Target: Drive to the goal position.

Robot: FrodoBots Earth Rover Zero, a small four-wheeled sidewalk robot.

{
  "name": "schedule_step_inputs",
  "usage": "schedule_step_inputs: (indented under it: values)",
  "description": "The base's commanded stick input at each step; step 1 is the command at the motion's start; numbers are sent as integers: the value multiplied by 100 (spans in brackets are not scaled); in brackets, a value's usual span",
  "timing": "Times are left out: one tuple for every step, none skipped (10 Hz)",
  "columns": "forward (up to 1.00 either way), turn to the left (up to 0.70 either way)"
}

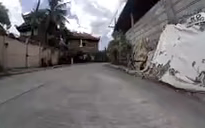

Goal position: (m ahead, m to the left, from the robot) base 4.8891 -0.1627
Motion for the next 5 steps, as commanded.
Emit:
schedule_step_inputs:
  values:
    - [100,0]
    - [100,0]
    - [100,0]
    - [100,0]
    - [100,0]
